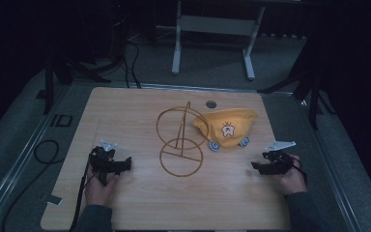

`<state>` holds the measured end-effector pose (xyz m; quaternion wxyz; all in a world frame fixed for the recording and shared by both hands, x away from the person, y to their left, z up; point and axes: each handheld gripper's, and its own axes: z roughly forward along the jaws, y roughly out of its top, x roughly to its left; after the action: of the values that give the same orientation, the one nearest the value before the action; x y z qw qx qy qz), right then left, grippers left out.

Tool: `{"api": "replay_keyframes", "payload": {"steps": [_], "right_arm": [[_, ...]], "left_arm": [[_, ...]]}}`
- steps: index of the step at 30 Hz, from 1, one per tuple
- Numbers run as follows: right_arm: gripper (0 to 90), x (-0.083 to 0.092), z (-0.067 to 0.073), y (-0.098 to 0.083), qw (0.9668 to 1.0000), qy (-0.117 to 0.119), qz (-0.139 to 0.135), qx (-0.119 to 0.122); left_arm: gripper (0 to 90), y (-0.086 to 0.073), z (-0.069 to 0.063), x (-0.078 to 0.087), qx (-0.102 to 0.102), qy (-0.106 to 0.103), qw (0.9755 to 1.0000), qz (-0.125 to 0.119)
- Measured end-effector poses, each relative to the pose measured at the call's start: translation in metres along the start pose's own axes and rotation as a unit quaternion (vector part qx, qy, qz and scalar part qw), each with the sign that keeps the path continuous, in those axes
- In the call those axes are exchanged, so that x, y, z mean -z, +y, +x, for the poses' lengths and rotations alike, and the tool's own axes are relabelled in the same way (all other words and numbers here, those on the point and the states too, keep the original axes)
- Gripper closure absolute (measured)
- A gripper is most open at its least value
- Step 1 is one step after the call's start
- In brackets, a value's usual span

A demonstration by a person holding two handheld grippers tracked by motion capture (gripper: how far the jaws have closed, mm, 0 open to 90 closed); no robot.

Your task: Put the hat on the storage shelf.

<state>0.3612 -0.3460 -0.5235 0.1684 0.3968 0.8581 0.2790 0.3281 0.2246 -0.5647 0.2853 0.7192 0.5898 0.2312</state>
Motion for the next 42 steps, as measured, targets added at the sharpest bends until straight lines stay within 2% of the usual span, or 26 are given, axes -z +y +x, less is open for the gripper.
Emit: {"api": "replay_keyframes", "payload": {"steps": [7,18,19,32,37,39,42], "right_arm": [[32.7,-0.011,-0.004,0.021,0.9999,-0.005,-0.002,0.008],[39.1,-0.026,-0.009,0.037,0.9999,-0.009,-0.007,0.003],[39.9,-0.029,-0.009,0.039,0.9998,-0.017,-0.009,0.006],[33.2,-0.041,-0.012,0.053,0.9998,-0.02,0.001,0.001],[33.7,-0.05,-0.013,0.055,0.9994,-0.027,0.017,0.011],[35.2,-0.052,-0.012,0.058,0.9989,-0.038,0.016,0.02],[35.2,-0.054,-0.011,0.06,0.9986,-0.04,0.017,0.029]], "left_arm": [[0.4,0.0,0.0,0.0,0.0,0.0,1.0,0.0],[0.4,0.0,0.0,0.0,0.0,0.0,1.0,0.0],[0.4,0.0,0.0,0.0,0.0,0.0,1.0,0.0],[0.4,0.0,0.0,0.0,0.0,0.0,1.0,0.0],[0.4,0.0,0.0,0.0,0.0,0.0,1.0,0.0],[0.4,0.0,0.0,0.0,0.0,0.0,1.0,0.0],[0.4,0.0,0.0,0.0,0.0,0.0,1.0,0.0]]}}
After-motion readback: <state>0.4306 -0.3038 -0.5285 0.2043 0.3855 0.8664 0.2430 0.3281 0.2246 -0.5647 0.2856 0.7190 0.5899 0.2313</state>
